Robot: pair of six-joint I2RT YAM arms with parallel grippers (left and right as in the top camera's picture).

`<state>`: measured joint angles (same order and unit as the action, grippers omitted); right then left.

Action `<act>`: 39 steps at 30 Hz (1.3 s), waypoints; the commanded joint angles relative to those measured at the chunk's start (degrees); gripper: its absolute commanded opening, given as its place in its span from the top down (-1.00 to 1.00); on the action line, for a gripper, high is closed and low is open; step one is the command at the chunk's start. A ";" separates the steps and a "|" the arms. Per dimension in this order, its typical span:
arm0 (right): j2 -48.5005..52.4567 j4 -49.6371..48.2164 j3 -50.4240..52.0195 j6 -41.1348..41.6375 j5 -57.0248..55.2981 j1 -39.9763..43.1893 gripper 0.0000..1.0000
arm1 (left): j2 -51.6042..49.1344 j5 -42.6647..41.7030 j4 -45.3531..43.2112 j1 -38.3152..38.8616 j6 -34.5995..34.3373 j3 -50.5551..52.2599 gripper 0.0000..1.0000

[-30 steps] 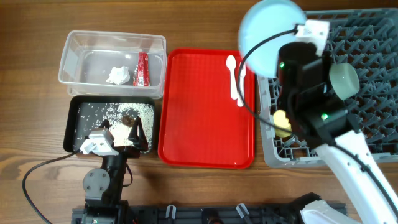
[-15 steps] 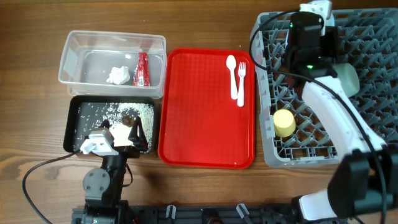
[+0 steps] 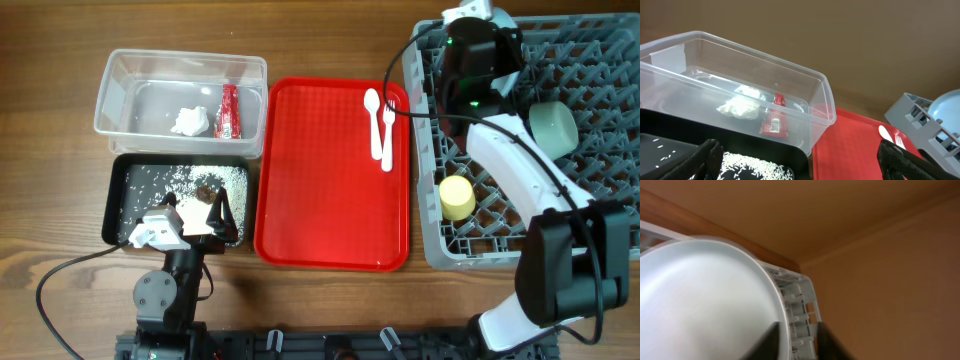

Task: Sort waste into correct bins and load items into the dishwasher rack
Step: 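Lift the light-blue plate and stand it upright in the rack's back, then grasp the white plastic spoon on the red tray with the right gripper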

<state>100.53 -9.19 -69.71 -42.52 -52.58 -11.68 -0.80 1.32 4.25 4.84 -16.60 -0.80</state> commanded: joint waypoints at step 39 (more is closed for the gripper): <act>10.08 34.77 -5.92 51.71 44.06 -13.40 -0.33 | 0.52 -0.87 -0.20 -0.31 0.79 0.48 -1.00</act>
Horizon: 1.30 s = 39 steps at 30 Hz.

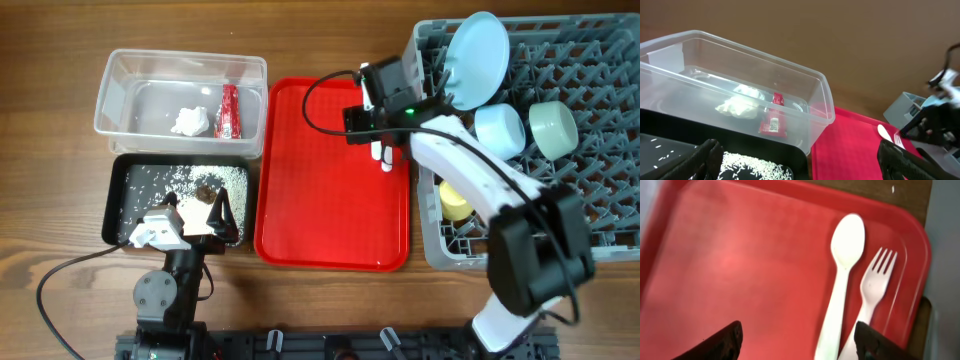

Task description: Sort waste into correct bins and load items into the dishwasher rack

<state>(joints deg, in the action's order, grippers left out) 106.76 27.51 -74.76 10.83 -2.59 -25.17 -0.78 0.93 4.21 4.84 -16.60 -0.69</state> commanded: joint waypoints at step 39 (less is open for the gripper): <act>-8.24 2.91 -0.87 -5.66 -14.16 11.56 0.91 | 0.50 -0.48 -0.15 -0.31 0.79 0.37 -1.00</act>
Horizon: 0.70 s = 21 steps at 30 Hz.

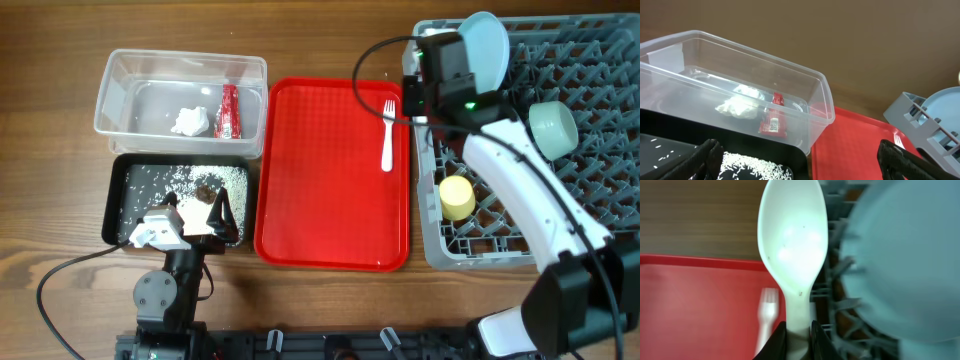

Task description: Sort waste into correct bins and load items into the dishwasher rack

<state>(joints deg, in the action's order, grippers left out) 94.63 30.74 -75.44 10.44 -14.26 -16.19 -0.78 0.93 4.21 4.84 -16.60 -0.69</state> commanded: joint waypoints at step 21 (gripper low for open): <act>9.25 4.52 -0.20 9.70 4.76 -11.17 0.05 | 0.50 -0.48 -0.15 -0.31 0.79 0.37 -1.00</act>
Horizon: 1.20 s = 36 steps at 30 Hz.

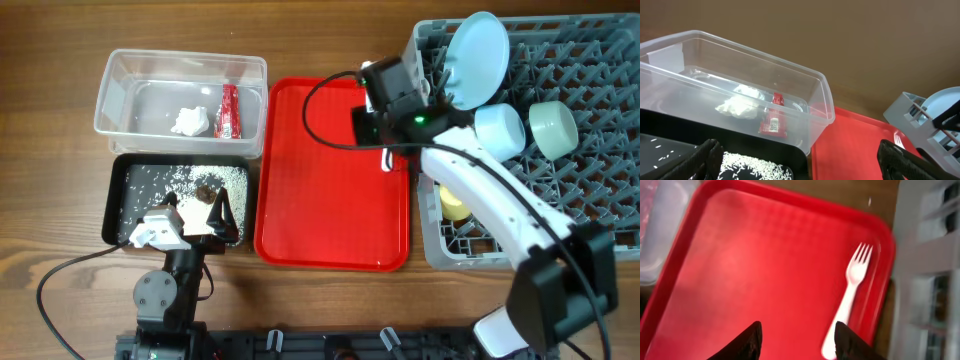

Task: Sort waste into correct bins and load items into the dishwasher rack
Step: 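Grasp the white plastic fork on the red tray with the right gripper, then carry the white fork into the rack and release it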

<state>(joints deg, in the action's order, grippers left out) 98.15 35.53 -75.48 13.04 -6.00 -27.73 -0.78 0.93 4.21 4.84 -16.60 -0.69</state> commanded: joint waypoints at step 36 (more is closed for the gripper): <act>-4.44 -0.96 -0.15 4.52 -4.59 6.29 0.91 | 0.50 -0.48 -0.15 -0.31 0.79 0.37 -1.00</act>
<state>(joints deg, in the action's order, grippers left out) 102.65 34.92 -75.40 22.09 -8.14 -24.32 -0.78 0.93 4.21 4.84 -16.60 -0.69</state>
